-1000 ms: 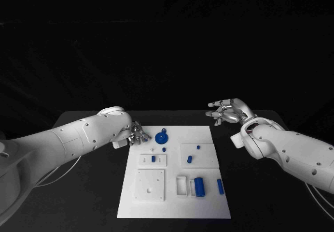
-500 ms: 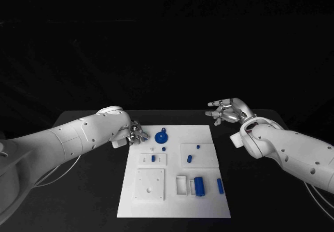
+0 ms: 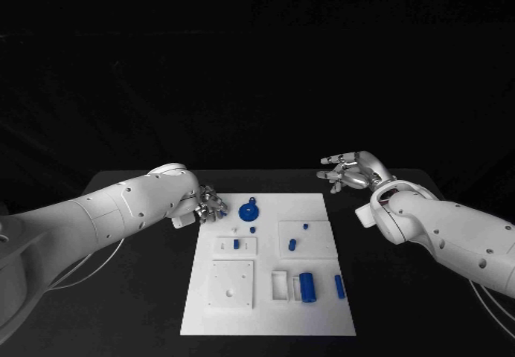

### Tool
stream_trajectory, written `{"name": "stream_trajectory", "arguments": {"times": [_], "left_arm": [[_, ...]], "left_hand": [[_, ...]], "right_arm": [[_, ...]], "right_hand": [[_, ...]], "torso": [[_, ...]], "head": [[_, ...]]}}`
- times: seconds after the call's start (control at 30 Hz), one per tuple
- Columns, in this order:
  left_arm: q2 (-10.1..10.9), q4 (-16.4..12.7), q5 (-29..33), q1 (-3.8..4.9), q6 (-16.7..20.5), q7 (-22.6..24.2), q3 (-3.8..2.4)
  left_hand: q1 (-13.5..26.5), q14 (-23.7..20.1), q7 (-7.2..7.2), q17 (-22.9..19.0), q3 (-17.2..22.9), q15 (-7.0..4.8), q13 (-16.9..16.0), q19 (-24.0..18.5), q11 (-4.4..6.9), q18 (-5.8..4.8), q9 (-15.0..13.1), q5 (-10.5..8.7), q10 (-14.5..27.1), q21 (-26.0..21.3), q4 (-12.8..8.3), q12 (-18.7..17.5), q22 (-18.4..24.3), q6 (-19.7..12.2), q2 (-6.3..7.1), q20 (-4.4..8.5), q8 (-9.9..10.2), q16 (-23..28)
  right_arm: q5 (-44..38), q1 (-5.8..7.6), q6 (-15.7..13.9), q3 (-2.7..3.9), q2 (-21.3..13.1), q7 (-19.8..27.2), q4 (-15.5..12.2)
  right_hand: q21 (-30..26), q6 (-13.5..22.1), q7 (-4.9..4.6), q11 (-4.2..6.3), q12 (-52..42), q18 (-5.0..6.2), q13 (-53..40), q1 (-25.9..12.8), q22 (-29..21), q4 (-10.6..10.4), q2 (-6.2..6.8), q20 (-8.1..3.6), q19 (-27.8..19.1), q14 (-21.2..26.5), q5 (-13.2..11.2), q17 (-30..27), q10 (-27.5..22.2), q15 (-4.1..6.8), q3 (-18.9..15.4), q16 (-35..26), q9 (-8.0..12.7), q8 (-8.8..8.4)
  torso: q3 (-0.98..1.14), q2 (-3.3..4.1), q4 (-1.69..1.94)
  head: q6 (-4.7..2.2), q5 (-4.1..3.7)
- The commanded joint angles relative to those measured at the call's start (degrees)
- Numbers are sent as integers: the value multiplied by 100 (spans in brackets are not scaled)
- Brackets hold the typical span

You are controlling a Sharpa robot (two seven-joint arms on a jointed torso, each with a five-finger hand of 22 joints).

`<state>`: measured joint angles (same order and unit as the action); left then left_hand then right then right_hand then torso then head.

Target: Assemble the parts on the task board

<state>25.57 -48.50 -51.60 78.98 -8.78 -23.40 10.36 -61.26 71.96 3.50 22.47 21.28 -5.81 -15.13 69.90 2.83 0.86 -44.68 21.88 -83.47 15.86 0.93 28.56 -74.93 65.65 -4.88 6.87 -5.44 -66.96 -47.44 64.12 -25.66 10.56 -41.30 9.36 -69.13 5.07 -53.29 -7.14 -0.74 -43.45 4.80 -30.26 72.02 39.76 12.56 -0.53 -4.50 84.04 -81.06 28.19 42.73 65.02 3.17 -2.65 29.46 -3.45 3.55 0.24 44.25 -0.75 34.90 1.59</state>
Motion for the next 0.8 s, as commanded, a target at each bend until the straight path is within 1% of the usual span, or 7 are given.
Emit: {"name": "stream_trajectory", "arguments": {"times": [0.03,0.17,0.33,0.4,0.47,0.67,0.8], "left_arm": [[18,-36,195,2,57,129,-6],[88,-133,259,4,113,124,-8],[257,-402,290,9,233,106,-12],[349,-554,296,12,285,90,-12],[446,-717,299,16,334,70,-12],[753,-1257,302,22,436,-13,-10],[1035,-1771,240,23,534,-105,-4]], "left_hand": [[60,13,-330,11,146,-7,-15,-48,-11,-86,-18,-2,-45,46,-118,-40,-116,440,-50,-13,151,-18],[93,30,-330,26,199,-13,-30,-45,-8,-86,112,20,-70,75,-181,-46,-116,493,-60,-5,167,-28],[106,44,-334,38,239,-17,-38,-43,-3,-86,220,23,-92,103,-229,-59,-116,528,-69,1,168,-28],[94,53,-335,41,250,-20,-40,-40,-1,-86,233,21,-101,109,-238,-58,-116,531,-75,3,168,-31],[84,64,-337,45,260,-22,-42,-34,2,-86,253,21,-116,120,-245,-59,-117,544,-73,6,168,-33],[34,133,-362,81,263,-28,-51,-7,18,-86,279,57,-222,160,-290,-53,-119,650,-25,12,160,-80],[17,182,-383,128,258,-38,-100,20,30,-86,285,94,-279,203,-328,-32,-119,734,17,21,168,-111]], "right_arm": [[10,-2,88,3,3,41,0],[10,-2,90,3,0,39,1],[10,-3,91,3,-10,35,-1],[10,-3,91,3,-15,33,-3],[10,-3,91,3,-20,31,-4],[12,-16,95,3,-30,26,-5],[13,-45,97,3,-35,23,1]], "right_hand": [[10,41,-8,9,-6,-36,9,-62,-7,-31,14,40,15,-4,25,-1,-41,-14,10,-29,6,-18],[23,23,-6,11,-9,-36,11,-59,-19,-37,22,38,15,-4,30,0,-39,-12,35,-29,5,-17],[23,23,-6,11,-9,-36,11,-59,-19,-37,22,38,15,-4,30,0,-39,-12,35,-29,5,-17],[23,23,-6,11,-9,-36,11,-59,-19,-37,22,38,15,-4,30,0,-39,-12,35,-29,5,-17],[23,23,-6,11,-9,-36,11,-59,-19,-37,22,38,15,-4,30,0,-39,-12,35,-29,5,-17],[23,23,-6,11,-9,-36,11,-59,-19,-37,22,38,15,-4,30,0,-39,-12,35,-29,5,-17],[23,23,-6,11,-9,-36,11,-59,-19,-37,22,38,15,-4,30,0,-39,-12,35,-29,5,-17]], "torso": [[1,0,0],[3,-7,3],[6,-15,16],[4,-15,19],[7,-29,33],[18,-60,52],[21,-85,59]], "head": [[-8,8],[-5,11],[-9,9],[-17,14],[-8,5],[5,11],[18,21]]}}
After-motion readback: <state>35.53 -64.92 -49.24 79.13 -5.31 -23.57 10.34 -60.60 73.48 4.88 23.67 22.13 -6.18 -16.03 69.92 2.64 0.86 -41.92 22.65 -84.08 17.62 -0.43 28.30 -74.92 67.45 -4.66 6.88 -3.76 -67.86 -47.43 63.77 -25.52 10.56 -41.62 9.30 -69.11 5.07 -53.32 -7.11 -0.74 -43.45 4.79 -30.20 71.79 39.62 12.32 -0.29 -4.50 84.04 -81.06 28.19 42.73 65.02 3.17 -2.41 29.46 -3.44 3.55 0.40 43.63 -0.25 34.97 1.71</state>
